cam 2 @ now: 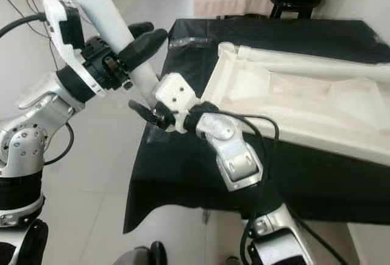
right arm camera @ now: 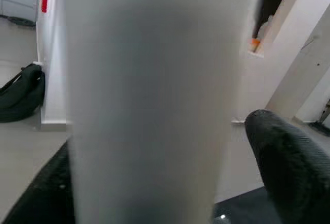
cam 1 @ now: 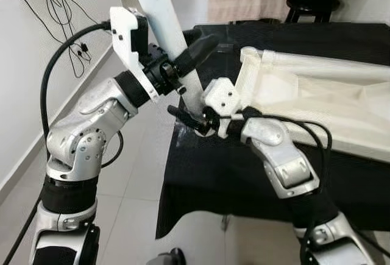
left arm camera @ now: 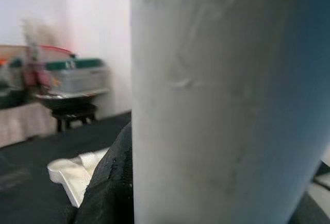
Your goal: Building children table
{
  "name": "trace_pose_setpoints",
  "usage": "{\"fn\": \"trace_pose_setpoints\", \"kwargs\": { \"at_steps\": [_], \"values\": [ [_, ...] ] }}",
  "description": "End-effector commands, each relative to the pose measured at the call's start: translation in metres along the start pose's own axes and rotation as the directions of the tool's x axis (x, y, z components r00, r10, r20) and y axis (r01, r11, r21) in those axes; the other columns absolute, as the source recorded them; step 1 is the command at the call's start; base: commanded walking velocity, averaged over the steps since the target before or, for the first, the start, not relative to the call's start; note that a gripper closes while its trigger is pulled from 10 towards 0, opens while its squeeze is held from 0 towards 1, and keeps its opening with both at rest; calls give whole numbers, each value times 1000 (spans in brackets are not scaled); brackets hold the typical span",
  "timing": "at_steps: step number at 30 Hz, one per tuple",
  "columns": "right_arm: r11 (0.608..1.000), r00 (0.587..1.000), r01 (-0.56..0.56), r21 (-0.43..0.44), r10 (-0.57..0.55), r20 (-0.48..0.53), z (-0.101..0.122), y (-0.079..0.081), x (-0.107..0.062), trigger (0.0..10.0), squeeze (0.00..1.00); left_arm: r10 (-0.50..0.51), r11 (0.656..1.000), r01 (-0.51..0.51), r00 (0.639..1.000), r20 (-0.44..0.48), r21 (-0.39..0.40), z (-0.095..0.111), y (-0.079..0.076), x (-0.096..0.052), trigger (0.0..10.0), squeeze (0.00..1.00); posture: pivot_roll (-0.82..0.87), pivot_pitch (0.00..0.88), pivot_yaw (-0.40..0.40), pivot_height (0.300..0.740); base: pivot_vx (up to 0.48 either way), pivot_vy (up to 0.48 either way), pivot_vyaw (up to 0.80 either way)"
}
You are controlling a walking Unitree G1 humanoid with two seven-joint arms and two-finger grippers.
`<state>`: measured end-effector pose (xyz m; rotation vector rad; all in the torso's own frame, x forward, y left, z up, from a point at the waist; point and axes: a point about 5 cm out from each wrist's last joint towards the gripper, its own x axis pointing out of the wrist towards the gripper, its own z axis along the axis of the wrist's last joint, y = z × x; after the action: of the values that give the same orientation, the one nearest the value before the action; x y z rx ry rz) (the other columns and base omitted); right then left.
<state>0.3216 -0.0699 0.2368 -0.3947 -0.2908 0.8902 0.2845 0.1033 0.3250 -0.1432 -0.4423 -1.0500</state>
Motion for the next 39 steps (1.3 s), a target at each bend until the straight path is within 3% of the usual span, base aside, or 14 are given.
{"fn": "trace_pose_setpoints", "kwargs": {
  "at_steps": [1, 6, 7, 8, 13, 14, 16, 17, 32, 33, 36, 39],
  "values": [
    [999, 998, -49, 18, 49, -25, -2, 8, 6, 10000, 1000, -246, 967, 244, 969, -30, -70, -7, -28, 5, 0, 0, 4, 107, 49, 740, 0, 0, 0],
    [999, 997, -48, 23, 49, -56, -3, 8, 7, 10000, 1000, -320, 947, 314, 944, -83, -72, -13, -34, 4, 0, 0, 2, 107, 49, 740, 0, 0, 0],
    [998, 997, -47, 33, 49, -61, -3, 9, 8, 10000, 67, -333, 942, 327, 939, -89, -73, -14, -34, 5, 0, 0, 0, 106, 49, 740, 0, 0, 0],
    [998, 997, -38, 58, 42, -71, -4, 9, 9, 10000, 0, -346, 938, 341, 933, -96, -68, -15, -35, 7, 0, 0, -2, 106, 51, 740, 0, 0, 0],
    [993, 995, -6, 118, 17, -97, -7, 9, 9, 10000, 0, -358, 934, 353, 930, -88, -61, -14, -36, 11, 0, 0, -6, 106, 53, 740, 0, 0, 0],
    [990, 994, 9, 143, 7, -110, -8, 9, 9, 4235, 0, -361, 932, 357, 929, -82, -59, -13, -36, 12, 0, 0, -7, 106, 53, 740, 0, 0, 0],
    [987, 993, 20, 161, 0, -122, -10, 8, 9, 4235, 0, -367, 930, 363, 927, -77, -60, -13, -36, 12, 0, 0, -9, 105, 52, 740, 0, 0, 0],
    [983, 991, 34, 181, -10, -131, -12, 7, 8, 0, 0, -373, 927, 369, 925, -74, -62, -13, -37, 13, 0, 0, -11, 105, 52, 740, 0, 0, 0],
    [975, 983, 49, 216, -9, -185, -18, 7, 5, 0, 0, -402, 915, 396, 913, -71, -80, -21, -42, 13, 0, 0, -11, 94, 55, 740, 0, 0, 0],
    [975, 982, 58, 216, -17, -187, -18, 7, 5, 0, 0, -360, 932, 355, 931, -68, -75, -21, -39, 15, 10000, 976, -11, 94, 55, 740, 0, 0, 0],
    [974, 982, 73, 215, -32, -189, -19, 5, 5, 0, 0, -335, 941, 331, 940, -63, -72, -22, -37, 15, 10000, 1000, -12, 91, 56, 740, 0, 0, 0],
    [967, 977, 136, 215, -94, -193, -20, -1, 3, 0, 0, -207, 978, 206, 978, -23, -46, -16, -24, 12, 10000, 1000, -14, 89, 57, 740, 0, 0, 0]
  ]
}}
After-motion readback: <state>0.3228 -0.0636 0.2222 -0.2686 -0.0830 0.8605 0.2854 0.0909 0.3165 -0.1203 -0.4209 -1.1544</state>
